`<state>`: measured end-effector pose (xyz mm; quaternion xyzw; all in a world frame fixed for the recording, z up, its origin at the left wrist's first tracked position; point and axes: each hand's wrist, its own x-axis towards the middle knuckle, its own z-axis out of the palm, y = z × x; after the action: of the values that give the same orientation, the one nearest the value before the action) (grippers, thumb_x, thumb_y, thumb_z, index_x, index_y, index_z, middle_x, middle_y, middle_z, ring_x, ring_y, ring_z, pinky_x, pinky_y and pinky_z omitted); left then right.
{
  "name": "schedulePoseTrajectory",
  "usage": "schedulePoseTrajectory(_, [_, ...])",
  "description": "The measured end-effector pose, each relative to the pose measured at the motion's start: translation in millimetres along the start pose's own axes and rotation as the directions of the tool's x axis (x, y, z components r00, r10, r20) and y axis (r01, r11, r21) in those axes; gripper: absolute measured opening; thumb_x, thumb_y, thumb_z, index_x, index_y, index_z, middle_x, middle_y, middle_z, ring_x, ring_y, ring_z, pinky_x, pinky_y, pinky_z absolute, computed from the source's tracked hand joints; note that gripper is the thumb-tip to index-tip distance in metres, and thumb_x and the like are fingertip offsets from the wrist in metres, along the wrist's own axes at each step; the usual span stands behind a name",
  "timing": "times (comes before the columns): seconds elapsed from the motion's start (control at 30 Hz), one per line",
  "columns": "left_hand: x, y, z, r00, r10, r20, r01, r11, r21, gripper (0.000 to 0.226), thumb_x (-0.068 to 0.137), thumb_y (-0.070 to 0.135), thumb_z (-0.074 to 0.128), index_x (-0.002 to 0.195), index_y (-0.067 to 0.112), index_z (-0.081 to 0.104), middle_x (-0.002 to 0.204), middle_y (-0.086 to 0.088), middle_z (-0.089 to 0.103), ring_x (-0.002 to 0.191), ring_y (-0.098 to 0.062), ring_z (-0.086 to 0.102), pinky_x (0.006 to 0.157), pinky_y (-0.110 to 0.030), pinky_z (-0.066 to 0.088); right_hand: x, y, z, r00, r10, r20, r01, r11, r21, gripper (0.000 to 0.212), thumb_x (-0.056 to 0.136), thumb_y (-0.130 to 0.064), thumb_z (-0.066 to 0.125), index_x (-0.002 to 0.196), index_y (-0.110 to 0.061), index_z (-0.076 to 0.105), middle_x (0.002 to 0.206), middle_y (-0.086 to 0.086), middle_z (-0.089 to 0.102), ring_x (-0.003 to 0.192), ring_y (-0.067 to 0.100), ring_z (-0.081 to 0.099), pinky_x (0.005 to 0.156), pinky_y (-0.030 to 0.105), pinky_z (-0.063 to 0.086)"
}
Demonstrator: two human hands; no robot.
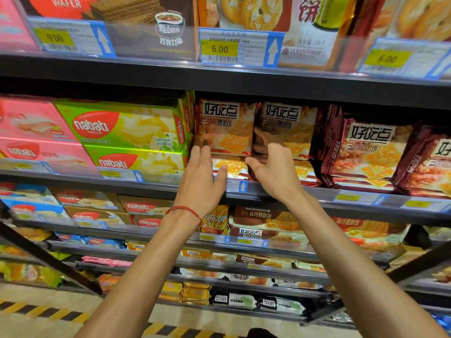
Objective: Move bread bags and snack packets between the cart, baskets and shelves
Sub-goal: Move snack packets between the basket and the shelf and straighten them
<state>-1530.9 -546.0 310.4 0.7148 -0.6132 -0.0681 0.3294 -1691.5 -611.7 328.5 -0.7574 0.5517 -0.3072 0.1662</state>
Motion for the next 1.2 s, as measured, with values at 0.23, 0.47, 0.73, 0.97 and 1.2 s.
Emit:
schedulePoseTrajectory(0.23, [-48.7,11.5,-16.8,0.989,0.149,-0.016,-0.138,0.947,0.291,0.059,0.105,0.037,0.051,0.156,0.010,0.037,0.166,-0.010,0.028,0.150,-0.028,0.031,0.117,-0.042,0.036,-41.8,14.3,-20.0,0.901,-0.433,-0.037,0.427,0.898,-0.106,0.046,0.099,-0.027,0.063,0.144,-0.019,0.057,0.142,-0.005,0.058,0.130,0.015,0.052,0.106,0.032,0.043])
schedulePoseTrajectory(0.47, [-133.5,5.2,-29.0,0.993,0.091,0.070,-0.115,0.821,0.559,0.062,0.100,0.047,0.046,0.152,0.013,0.045,0.158,-0.014,0.040,0.144,-0.034,0.039,0.112,-0.050,0.041,-99.0,25.1,-18.4,0.750,-0.632,0.194,0.661,0.726,-0.190,0.071,0.087,-0.035,0.066,0.152,-0.011,0.049,0.157,0.010,0.047,0.142,0.029,0.043,0.118,0.044,0.031])
schedulePoseTrajectory(0.73, [-271.3,-28.5,-35.5,0.969,-0.240,0.055,0.144,0.735,0.663,0.068,0.101,0.057,0.037,0.156,0.019,0.039,0.162,-0.011,0.037,0.149,-0.032,0.032,0.117,-0.050,0.032,-177.4,10.7,35.0,0.584,-0.707,0.399,0.790,0.608,-0.080,0.075,0.091,-0.052,0.058,0.153,-0.011,0.049,0.162,0.011,0.043,0.149,0.034,0.039,0.123,0.050,0.027])
schedulePoseTrajectory(0.97, [-383.0,-82.2,-67.9,0.877,-0.480,-0.031,0.371,0.633,0.680,0.071,0.098,0.061,0.042,0.154,0.017,0.044,0.159,-0.013,0.042,0.146,-0.037,0.038,0.114,-0.055,0.035,-257.2,-55.1,107.7,0.405,-0.708,0.578,0.867,0.498,0.002,0.079,0.096,-0.065,0.043,0.159,-0.017,0.039,0.167,0.008,0.035,0.154,0.033,0.031,0.124,0.054,0.024])
schedulePoseTrajectory(1.2, [-478.4,-177.7,-134.9,0.751,-0.649,-0.125,0.561,0.526,0.639,0.073,0.097,0.067,0.039,0.153,0.020,0.044,0.160,-0.011,0.041,0.150,-0.034,0.034,0.118,-0.058,0.033,-342.0,-168.8,202.8,0.244,-0.745,0.621,0.915,0.389,0.106,0.079,0.099,-0.067,0.033,0.162,-0.018,0.036,0.169,0.007,0.032,0.157,0.032,0.023,0.127,0.055,0.019])
